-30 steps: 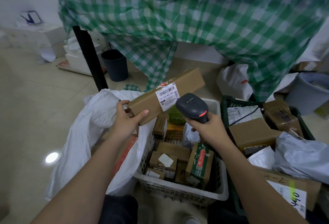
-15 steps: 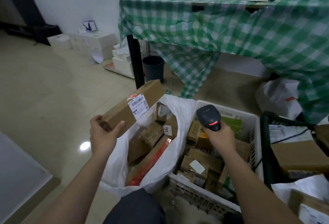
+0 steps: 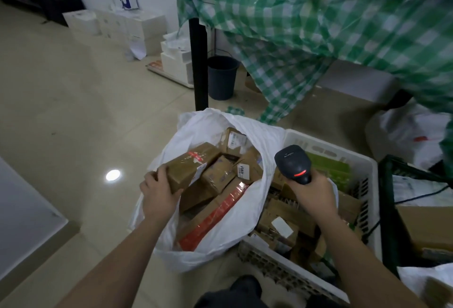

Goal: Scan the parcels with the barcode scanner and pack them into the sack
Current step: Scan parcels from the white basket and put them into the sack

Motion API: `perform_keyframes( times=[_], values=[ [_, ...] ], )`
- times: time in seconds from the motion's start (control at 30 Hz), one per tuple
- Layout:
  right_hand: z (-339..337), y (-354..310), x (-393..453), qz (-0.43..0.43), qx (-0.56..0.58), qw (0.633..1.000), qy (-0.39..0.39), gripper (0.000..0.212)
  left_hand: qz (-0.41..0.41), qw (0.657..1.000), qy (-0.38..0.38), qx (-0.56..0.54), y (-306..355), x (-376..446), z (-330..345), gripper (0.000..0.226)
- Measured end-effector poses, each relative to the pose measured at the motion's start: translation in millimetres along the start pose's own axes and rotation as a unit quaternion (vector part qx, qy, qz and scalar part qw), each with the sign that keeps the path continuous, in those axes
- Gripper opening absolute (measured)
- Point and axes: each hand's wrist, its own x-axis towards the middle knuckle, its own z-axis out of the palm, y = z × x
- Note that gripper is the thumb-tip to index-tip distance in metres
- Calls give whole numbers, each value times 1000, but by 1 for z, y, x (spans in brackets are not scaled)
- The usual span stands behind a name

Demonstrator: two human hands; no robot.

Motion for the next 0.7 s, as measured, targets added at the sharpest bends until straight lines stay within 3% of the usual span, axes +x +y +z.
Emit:
perform_keyframes(
  times=[0.13, 0.2, 0.27, 0.33, 0.47, 0.7],
  values=[
    [2, 2, 6, 9, 26, 1000, -4, 18, 62, 967, -239, 58, -11, 33, 40, 58],
    [2, 5, 9, 10, 28, 1000, 2, 20, 80, 949, -295, 80, -13, 40, 51, 44],
    [0, 8, 10, 14, 22, 1000, 1, 21, 87, 956, -277, 43, -11, 44, 59, 35],
    [-2, 10, 11, 12, 16, 1000, 7, 25, 68, 966, -237, -76, -4, 42, 62, 32],
    [-8, 14, 8, 7, -1, 1000, 25, 31, 17, 954, -152, -257, 39, 24, 35, 26],
    [-42, 17, -10, 26, 13, 999, -27, 23, 153, 934, -85, -311, 130, -20, -5, 18]
  ],
)
